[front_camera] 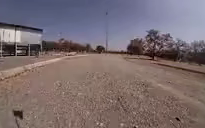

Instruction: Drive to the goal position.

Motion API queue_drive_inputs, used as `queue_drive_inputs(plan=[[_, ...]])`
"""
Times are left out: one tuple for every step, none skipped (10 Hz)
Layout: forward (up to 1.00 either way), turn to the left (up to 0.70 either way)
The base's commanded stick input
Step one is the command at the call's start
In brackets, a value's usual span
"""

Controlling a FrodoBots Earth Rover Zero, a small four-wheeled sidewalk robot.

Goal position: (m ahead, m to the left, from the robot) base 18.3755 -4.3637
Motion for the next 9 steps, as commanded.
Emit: queue_drive_inputs(plan=[[1.0,0.0],[1.0,0.0],[1.0,0.0],[1.0,0.0],[1.0,0.0],[1.0,0.0],[1.0,0.0],[1.0,0.0],[1.0,0.0]])
